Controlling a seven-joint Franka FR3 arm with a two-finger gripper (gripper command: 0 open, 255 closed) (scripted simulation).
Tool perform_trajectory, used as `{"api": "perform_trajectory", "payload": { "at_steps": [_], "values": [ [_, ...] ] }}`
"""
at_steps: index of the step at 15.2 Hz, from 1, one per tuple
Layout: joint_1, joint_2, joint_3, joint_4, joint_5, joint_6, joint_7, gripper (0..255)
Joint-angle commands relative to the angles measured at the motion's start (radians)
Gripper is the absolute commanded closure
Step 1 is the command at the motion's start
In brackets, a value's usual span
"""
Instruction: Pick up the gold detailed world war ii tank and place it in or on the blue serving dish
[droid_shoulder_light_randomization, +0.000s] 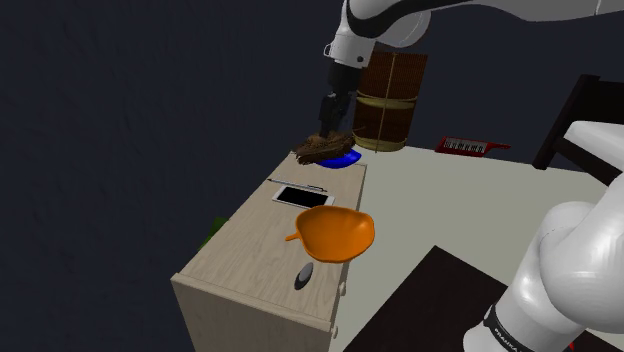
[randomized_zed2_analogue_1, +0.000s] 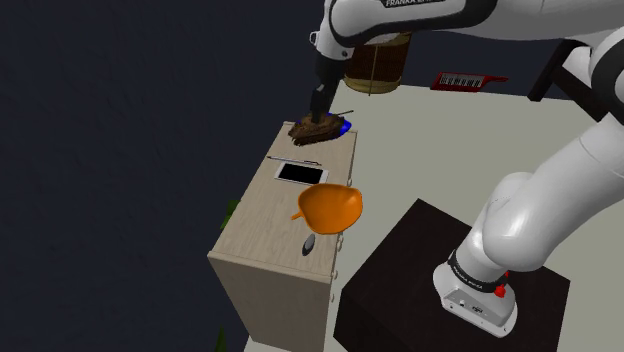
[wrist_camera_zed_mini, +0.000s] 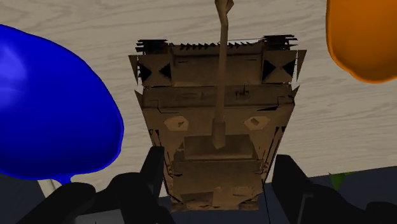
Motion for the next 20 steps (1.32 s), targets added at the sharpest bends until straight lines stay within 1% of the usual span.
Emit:
{"api": "perform_trajectory", "payload": {
  "at_steps": [1,7,14,20],
  "values": [
    [0.000,0.000,0.001,0.028,-0.001,-0.027,0.005,255],
    [-0.047,0.140,-0.079,0.214,0.012,-0.093,-0.118,255],
    [-0.117,0.340,-0.151,0.493,0.057,-0.198,-0.248,255],
    [-0.114,0.329,-0.148,0.398,0.057,-0.115,-0.259,255]
  ]
}}
